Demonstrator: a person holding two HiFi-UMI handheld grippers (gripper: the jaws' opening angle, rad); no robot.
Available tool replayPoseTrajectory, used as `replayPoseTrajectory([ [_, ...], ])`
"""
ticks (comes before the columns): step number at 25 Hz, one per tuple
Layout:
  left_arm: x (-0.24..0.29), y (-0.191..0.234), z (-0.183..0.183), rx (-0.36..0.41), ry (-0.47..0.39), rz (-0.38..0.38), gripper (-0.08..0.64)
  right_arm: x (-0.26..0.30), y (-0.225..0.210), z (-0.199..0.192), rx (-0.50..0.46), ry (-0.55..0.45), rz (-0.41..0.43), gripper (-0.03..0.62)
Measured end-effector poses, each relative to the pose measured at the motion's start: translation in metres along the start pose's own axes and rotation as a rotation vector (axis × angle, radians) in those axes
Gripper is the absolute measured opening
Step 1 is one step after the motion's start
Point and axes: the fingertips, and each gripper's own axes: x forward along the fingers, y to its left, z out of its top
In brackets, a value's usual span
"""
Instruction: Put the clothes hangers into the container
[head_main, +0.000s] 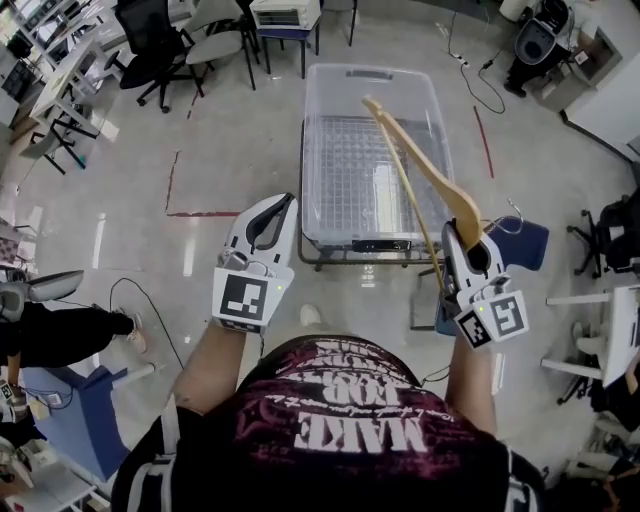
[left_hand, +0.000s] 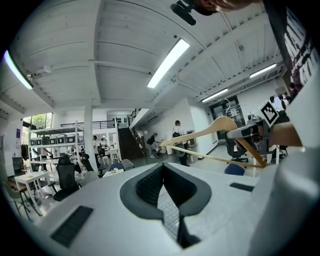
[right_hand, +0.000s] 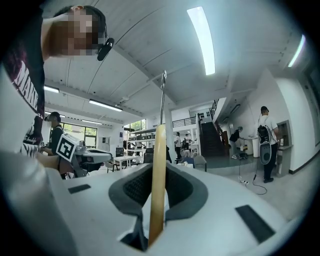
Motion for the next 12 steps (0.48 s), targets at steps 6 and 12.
replayPoseTrajectory([
  [6, 0.014, 0.004, 0.000, 0.005, -0.001, -0.036, 0.006, 0.005, 0.005, 0.006, -0.033, -0.002, -0.001, 0.058],
  [12, 0.035, 0.006, 0.006, 0.023, -0.019, -0.097, 0.006, 0.011, -0.004, 0.012, -0.031, -0.001, -0.046, 0.058],
])
